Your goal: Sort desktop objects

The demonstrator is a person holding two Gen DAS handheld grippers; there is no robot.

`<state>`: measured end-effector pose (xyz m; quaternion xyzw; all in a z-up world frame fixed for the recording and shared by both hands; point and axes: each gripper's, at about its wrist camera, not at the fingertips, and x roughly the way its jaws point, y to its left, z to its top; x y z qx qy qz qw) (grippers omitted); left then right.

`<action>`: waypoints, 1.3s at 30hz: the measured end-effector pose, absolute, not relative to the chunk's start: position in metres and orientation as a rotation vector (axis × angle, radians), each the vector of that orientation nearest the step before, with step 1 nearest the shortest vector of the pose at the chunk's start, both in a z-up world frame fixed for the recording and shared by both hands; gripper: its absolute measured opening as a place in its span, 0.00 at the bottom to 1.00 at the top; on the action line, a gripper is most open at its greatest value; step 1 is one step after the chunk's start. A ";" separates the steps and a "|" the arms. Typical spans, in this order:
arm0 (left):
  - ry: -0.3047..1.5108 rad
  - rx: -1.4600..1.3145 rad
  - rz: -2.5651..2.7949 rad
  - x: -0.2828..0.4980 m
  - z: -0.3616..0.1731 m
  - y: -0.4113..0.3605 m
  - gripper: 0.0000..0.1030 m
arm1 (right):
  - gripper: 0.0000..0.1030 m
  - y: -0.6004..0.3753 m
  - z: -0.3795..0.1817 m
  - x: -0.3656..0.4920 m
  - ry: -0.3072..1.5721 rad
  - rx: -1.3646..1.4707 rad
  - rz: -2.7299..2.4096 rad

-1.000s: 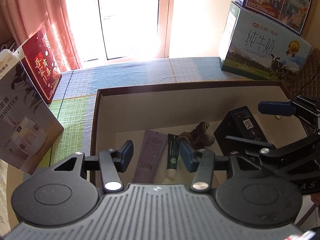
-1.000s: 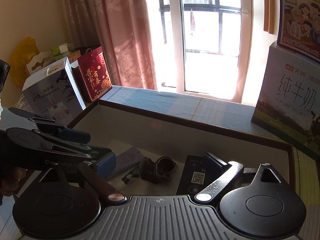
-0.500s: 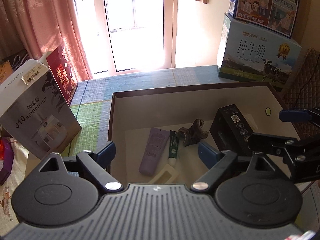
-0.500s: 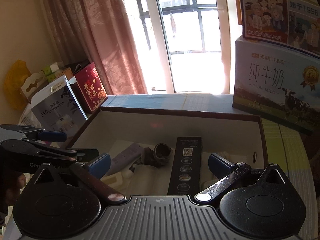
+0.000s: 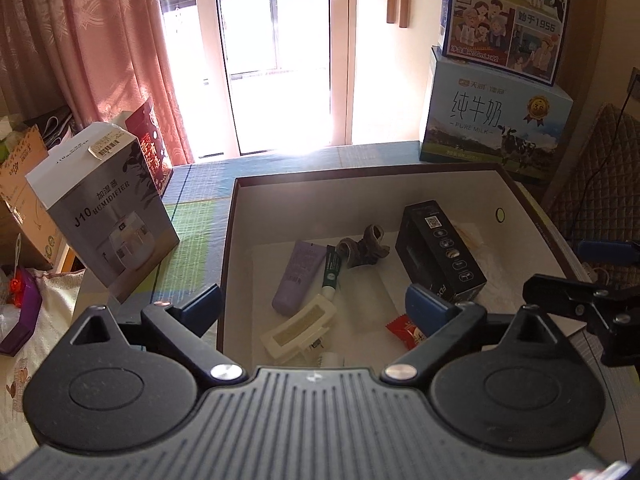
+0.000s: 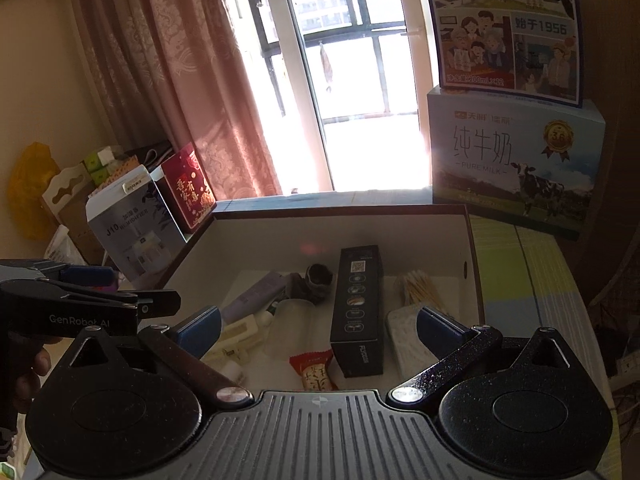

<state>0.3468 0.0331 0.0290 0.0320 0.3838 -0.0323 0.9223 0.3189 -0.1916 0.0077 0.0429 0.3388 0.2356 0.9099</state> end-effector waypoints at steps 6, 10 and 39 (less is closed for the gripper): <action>0.757 0.042 -0.064 0.321 0.040 0.029 0.94 | 0.98 -0.204 0.015 0.297 0.694 0.104 0.475; 0.753 0.029 -0.076 0.303 0.045 0.027 0.94 | 0.98 -0.211 0.020 0.281 0.694 0.120 0.483; 0.753 0.043 0.010 0.191 0.065 0.006 0.97 | 0.98 -0.234 0.032 0.189 0.658 0.011 0.570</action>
